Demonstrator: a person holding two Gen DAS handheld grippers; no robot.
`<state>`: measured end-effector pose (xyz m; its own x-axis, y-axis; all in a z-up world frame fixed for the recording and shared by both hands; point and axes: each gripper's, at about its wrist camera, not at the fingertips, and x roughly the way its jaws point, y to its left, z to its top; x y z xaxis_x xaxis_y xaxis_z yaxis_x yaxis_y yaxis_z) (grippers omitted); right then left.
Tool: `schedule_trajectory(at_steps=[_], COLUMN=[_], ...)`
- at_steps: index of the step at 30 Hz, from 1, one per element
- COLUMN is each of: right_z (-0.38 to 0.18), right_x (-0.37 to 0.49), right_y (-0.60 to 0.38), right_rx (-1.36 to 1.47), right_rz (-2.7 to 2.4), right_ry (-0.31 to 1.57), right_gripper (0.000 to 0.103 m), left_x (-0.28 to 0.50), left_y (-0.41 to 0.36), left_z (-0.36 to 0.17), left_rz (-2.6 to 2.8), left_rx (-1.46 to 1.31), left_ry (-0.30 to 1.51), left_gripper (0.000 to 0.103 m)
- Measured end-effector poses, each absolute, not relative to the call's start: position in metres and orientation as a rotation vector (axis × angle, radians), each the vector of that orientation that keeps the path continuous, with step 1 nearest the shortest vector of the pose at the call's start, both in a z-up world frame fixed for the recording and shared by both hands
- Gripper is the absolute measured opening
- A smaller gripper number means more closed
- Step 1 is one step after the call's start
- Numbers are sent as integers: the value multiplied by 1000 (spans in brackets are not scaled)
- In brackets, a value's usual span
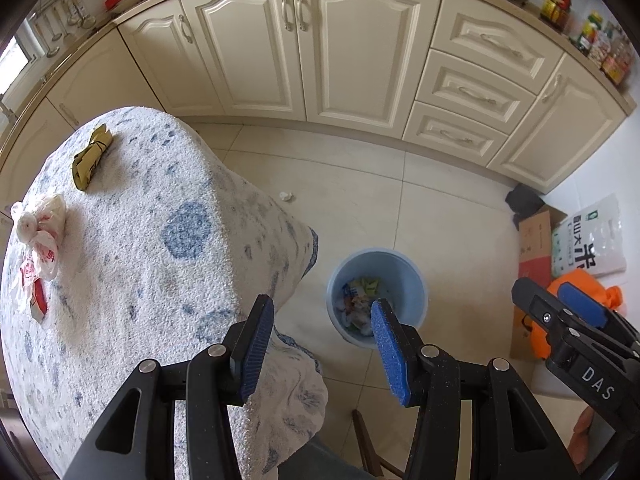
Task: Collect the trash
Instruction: 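Open both tools to drop the wrapper and carton into the bucket, then move both open tools back over the table toward the remaining trash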
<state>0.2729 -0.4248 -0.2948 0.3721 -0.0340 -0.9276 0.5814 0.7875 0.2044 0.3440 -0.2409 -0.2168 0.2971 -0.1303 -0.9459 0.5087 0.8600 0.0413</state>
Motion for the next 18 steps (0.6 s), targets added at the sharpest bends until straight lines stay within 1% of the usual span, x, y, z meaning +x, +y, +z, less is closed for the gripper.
schedule_trajectory(at_steps=[9,18], right_z=[-270,-243], right_x=[263,266], right_y=[-407,-371], right_rx=[524,473], right_rz=[-409,-347], right_ry=[1087,1041], right_gripper=[78,78], left_x=[328,308], left_y=[-215,-165], left_z=[-194,-162], left_rz=[-430,-381], left_rx=[328,270], left_ry=[1167,1115], left_gripper=[47,48])
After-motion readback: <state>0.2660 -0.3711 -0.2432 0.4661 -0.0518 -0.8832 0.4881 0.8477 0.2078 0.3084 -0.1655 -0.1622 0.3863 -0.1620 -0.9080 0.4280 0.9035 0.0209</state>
